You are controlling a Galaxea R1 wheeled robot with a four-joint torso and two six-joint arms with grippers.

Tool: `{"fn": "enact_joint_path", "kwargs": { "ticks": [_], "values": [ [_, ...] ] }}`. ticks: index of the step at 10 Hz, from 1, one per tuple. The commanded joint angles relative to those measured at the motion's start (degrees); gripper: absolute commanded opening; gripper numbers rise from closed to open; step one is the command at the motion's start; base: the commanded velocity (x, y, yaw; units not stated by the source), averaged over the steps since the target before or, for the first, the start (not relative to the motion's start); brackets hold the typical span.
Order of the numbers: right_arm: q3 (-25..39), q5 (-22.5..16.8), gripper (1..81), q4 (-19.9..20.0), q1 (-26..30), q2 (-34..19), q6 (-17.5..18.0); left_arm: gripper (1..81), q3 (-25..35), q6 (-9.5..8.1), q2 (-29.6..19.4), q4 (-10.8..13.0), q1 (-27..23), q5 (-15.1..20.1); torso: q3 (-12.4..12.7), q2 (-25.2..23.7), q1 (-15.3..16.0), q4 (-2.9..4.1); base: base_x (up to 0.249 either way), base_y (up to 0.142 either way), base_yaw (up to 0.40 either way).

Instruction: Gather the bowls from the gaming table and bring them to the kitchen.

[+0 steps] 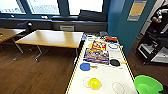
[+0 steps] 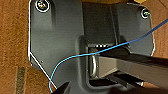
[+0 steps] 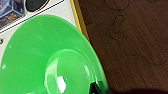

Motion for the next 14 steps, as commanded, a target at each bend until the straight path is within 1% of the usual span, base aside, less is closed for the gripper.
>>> {"fn": "enact_joint_path", "kwargs": {
  "ticks": [1,2,3,4,7,8,9,10,11,12,13,14],
  "values": [
    [3.6,-8.7,1.0,-1.8,4.1,-9.1,-2.0,81.1,0.2,0.37,0.6,0.4,-1.2,3.5,0.0,0.0,0.0,0.00,0.000,0.000,0.000],
    [3.7,-8.7,1.0,-1.8,1.5,-9.7,-3.3,81.1,0.2,0.37,0.6,0.4,-1.2,3.5,0.0,0.0,0.0,0.00,0.000,0.000,0.000],
    [3.7,-7.8,1.0,-1.7,-2.9,-9.5,-4.6,81.1,0.2,0.37,0.6,0.4,-1.2,3.6,0.0,0.0,0.0,0.00,0.000,0.000,0.000],
    [3.9,-5.8,1.0,-1.7,-6.8,-9.1,-5.9,81.1,0.2,0.37,0.6,0.4,-1.2,3.6,0.0,0.0,0.0,0.00,0.000,0.000,0.000],
    [6.4,2.3,1.0,-1.7,-19.1,-9.1,-9.6,81.1,0.2,0.37,0.7,0.4,-1.2,3.5,0.0,0.0,0.0,0.00,0.000,0.000,0.000],
    [7.3,4.7,1.0,-1.7,-21.8,-9.7,-10.6,81.1,0.3,0.46,0.9,0.4,-1.4,3.5,0.0,0.0,0.0,0.00,0.000,0.000,0.000],
    [8.7,5.8,1.0,-1.7,-23.9,-10.8,-11.7,81.1,0.3,0.46,1.1,0.6,-1.4,3.5,0.0,0.0,0.0,0.00,0.000,0.000,0.000],
    [11.1,8.0,1.0,-1.7,-26.1,-13.0,-12.7,81.1,0.3,0.55,1.2,0.6,-1.5,3.5,0.0,0.0,0.0,0.00,0.000,0.000,0.000],
    [13.8,10.8,1.0,-1.8,-28.8,-15.0,-13.9,81.1,0.3,0.64,1.3,0.6,-1.6,3.5,0.0,0.0,0.0,0.00,0.000,0.000,0.000],
    [15.6,14.0,1.0,-1.9,-32.6,-16.0,-15.9,81.1,0.3,0.55,1.4,0.6,-1.6,3.5,0.0,0.0,0.0,0.00,0.000,0.000,0.000],
    [16.0,18.7,1.0,-1.8,-37.7,-15.0,-17.9,81.1,0.3,0.64,1.4,0.6,-1.6,3.5,0.0,0.0,0.0,0.00,0.000,0.000,0.000],
    [15.7,23.4,1.0,-1.8,-43.3,-13.8,-19.0,81.1,0.3,0.64,1.4,0.6,-1.6,3.5,0.0,0.0,0.0,0.00,0.000,0.000,0.000]
  ]
}}
